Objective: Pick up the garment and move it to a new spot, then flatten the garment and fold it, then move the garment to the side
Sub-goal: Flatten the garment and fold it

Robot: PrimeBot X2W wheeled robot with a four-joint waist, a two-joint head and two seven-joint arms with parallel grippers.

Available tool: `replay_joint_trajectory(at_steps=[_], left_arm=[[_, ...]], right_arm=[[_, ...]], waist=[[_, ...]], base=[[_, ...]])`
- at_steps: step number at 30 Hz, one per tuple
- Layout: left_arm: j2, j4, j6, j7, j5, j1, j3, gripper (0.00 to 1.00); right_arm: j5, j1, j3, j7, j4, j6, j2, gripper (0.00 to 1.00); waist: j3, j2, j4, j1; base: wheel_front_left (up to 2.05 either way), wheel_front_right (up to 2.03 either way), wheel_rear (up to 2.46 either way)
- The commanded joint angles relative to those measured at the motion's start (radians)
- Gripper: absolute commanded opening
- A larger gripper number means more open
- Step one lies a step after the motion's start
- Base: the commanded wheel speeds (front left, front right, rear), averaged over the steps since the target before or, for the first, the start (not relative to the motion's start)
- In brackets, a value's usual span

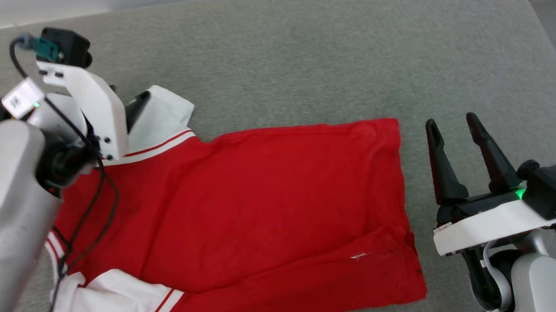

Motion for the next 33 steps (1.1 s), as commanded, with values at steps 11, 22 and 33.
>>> replay_joint_trajectory(at_steps=[11,22,33], left_arm=[[0.059,0.165,-0.031,0.339,-0.002,-0.121,-0.105,1.0],[0.019,0.226,-0.01,0.381,-0.034,-0.084,-0.117,0.0],[-0.014,0.195,-0.019,0.123,-0.047,-0.082,-0.042,0.0]], right_arm=[[0.041,-0.012,0.019,-0.03,0.063,0.0,0.03,1.0],[0.095,-0.017,0.008,-0.007,0.11,0.0,0.036,1.0],[0.176,-0.103,-0.037,0.17,0.299,0.0,-0.04,1.0]], waist=[[0.064,0.0,-0.105,-0.0002],[0.065,0.0,-0.111,-0.0002],[0.0,0.0,-0.021,-0.0002]], base=[[0.0,0.0,0.0],[0.0,0.0,0.0],[0.0,0.0,0.0]])
